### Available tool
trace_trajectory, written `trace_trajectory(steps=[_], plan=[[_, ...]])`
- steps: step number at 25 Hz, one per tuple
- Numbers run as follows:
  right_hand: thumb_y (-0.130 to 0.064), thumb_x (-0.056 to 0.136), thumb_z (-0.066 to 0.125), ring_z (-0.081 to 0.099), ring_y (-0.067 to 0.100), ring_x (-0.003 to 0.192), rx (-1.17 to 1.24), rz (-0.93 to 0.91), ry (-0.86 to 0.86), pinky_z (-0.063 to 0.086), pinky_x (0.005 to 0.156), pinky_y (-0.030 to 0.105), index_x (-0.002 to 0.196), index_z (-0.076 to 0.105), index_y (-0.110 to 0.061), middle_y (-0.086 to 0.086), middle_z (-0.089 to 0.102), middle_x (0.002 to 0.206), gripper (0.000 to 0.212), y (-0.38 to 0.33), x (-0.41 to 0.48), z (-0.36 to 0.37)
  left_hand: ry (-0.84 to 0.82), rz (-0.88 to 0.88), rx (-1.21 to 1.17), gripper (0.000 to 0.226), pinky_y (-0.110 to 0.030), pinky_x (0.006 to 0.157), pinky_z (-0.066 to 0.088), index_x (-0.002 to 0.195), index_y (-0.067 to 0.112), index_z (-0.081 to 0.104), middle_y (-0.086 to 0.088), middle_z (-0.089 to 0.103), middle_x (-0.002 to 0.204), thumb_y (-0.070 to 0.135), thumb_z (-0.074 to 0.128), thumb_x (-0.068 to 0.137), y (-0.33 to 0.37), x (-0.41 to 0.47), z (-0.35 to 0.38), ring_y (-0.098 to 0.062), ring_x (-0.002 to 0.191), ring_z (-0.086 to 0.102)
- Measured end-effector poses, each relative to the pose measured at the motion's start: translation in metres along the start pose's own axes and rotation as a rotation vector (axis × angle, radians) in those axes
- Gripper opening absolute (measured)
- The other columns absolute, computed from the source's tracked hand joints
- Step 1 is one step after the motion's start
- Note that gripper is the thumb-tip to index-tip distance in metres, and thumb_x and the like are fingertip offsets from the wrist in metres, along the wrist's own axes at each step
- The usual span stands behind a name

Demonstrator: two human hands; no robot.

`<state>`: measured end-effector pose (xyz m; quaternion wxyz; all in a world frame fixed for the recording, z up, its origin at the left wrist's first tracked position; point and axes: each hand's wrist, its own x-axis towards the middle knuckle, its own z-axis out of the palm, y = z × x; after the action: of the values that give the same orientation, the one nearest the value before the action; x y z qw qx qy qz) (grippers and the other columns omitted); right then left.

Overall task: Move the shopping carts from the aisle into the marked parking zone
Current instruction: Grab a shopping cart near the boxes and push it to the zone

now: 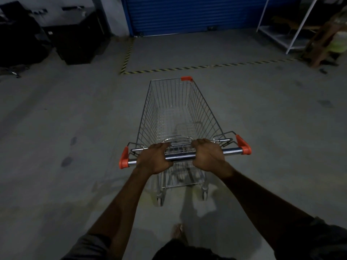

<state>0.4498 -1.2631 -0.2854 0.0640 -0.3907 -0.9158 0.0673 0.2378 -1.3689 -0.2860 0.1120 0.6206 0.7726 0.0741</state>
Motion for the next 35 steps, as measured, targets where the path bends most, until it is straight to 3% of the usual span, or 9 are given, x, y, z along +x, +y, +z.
trace_trajectory(steps=[7,15,20,26,35], plan=[[-0.056,0.066,0.038,0.061,0.030,0.118,0.031,0.033,-0.084,0.053,0.092,0.045,0.148,0.045,-0.022,0.007,0.064,0.133,0.088,0.035,0.117,-0.007,-0.042,0.030,-0.008,0.091,-0.042,0.107,0.045,0.152,0.030,0.041,-0.004,0.051,0.150,0.066,0.057,0.070,-0.032,0.122,-0.017,-0.029,0.134,0.050],[-0.051,0.074,0.061,0.048,0.030,0.134,0.038,0.046,-0.230,0.043,0.107,0.047,0.152,0.039,-0.024,0.006,0.051,0.149,0.086,0.086,0.262,-0.014,-0.310,-0.042,-0.067,0.109,-0.044,0.120,0.029,0.160,0.035,0.022,0.000,0.027,0.166,0.070,0.075,0.071,-0.067,0.284,-0.043,-0.025,0.150,0.027],[-0.067,0.069,0.047,0.049,0.031,0.133,0.022,0.019,-0.226,0.043,0.107,0.047,0.152,0.039,-0.024,0.007,0.052,0.148,0.095,0.123,0.366,-0.011,-0.266,-0.040,-0.103,0.104,-0.040,0.117,0.029,0.158,0.036,0.025,-0.003,0.031,0.163,0.060,0.080,0.073,-0.082,0.381,-0.061,-0.027,0.148,0.030],[-0.050,0.083,0.064,0.047,0.032,0.134,-0.004,-0.024,-0.236,0.041,0.107,0.045,0.155,0.036,-0.021,0.008,0.049,0.150,0.082,0.167,0.491,-0.006,-0.210,-0.099,-0.110,0.099,-0.037,0.114,0.032,0.156,0.035,0.032,-0.003,0.037,0.161,0.054,0.083,0.073,-0.101,0.495,-0.082,-0.025,0.145,0.036],[-0.055,0.075,0.051,0.049,0.034,0.132,-0.014,-0.026,-0.267,0.043,0.105,0.047,0.153,0.039,-0.020,0.010,0.052,0.148,0.087,0.210,0.648,-0.009,-0.175,-0.126,-0.062,0.096,-0.043,0.114,0.038,0.155,0.039,0.033,-0.001,0.041,0.158,0.059,0.078,0.073,-0.137,0.646,-0.104,-0.026,0.142,0.040]])
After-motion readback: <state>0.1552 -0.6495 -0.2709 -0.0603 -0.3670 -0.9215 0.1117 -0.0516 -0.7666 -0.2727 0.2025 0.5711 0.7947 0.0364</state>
